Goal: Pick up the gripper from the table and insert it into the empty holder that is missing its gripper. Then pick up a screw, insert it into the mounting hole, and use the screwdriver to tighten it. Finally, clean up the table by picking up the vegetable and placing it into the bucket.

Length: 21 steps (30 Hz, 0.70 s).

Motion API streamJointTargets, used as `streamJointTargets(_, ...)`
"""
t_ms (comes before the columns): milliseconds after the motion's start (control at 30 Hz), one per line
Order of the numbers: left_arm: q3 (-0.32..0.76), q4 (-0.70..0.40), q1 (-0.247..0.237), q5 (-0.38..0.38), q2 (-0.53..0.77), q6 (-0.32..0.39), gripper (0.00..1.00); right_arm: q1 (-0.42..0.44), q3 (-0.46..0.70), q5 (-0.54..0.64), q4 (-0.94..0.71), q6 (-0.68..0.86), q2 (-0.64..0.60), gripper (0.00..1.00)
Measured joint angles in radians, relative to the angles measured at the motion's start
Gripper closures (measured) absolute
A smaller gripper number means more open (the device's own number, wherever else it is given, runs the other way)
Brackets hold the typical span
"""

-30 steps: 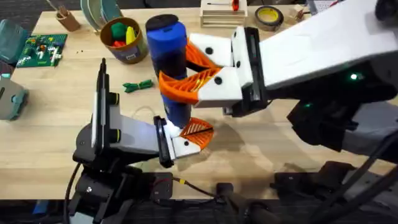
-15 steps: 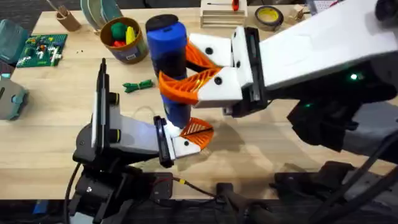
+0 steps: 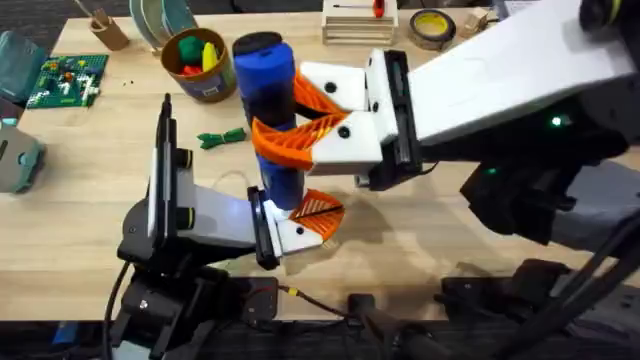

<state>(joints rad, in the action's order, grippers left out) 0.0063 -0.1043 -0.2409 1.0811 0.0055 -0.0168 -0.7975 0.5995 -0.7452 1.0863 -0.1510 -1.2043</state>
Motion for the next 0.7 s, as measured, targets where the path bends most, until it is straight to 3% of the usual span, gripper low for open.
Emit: streamJointTargets(700, 0.0, 0.0, 0.0, -0.001, 0.0, 0.0, 0.997, 0.022, 0.0, -0.057, 0.089, -0.01, 0.0, 0.992)
